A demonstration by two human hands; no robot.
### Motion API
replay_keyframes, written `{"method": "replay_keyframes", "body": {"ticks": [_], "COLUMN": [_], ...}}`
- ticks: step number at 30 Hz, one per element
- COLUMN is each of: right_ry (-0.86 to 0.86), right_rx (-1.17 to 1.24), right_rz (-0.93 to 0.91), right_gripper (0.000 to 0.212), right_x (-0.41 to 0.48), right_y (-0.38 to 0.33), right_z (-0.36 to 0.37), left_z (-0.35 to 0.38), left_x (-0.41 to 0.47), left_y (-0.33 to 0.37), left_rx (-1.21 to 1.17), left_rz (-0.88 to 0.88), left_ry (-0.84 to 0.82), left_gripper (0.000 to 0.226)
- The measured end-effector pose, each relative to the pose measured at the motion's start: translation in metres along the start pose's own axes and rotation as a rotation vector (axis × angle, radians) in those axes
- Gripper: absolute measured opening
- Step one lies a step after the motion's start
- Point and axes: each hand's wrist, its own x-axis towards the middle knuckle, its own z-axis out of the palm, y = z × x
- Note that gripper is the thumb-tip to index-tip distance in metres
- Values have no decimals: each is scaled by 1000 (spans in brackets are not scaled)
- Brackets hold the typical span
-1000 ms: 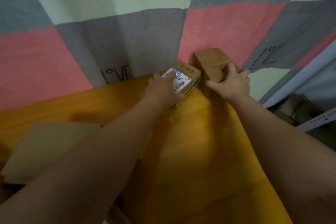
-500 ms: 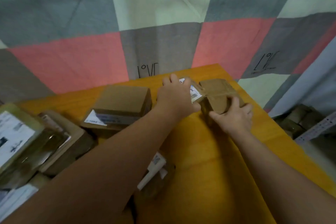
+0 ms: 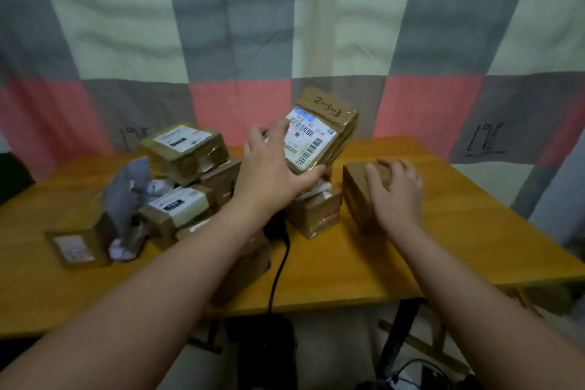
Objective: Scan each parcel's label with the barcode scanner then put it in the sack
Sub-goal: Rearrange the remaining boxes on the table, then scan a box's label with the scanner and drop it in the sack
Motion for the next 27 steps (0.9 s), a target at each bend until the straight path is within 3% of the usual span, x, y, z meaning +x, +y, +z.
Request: {"method": "replay_keyframes", "body": {"ticks": [2, 4, 8, 12, 14, 16, 18, 22, 27], "right_ry": [-139, -349, -434, -549, -657, -691, -606, -626, -667], "right_rx": [421, 719, 887, 876, 790, 639, 452, -105, -327], "right_rz": [14, 153, 201, 195, 146, 59, -4, -160, -172], "right_gripper": [54, 78, 81, 62, 51, 32, 22, 35, 32], "right_x": [-29, -54, -78, -88, -92, -89, -79, -57, -44], "right_y": [-43, -77, -103, -102, -102, -98, -88, -59, -49], "right_z": [-4, 0, 14, 23, 30, 41, 54, 91, 136], "left_z": [-13, -23, -38, -55, -59, -57, -50, -40, -44], "left_x": [-24, -44, -80, -102, -111, -121, -131, -126, -108], "left_y": [-8, -14, -32, -61, -73, -84, -90, -97, -104], "left_rx": [-72, -119, -132, -431, -684, -841, -940, -999, -899], "left_rz": [-45, -46, -31, -238, -409, -538, -637, -696, -683], "left_ry": [44, 84, 89, -17, -91, -54, 4, 77, 84], "left_gripper": [99, 103, 112, 86, 61, 39, 37, 47, 46]}}
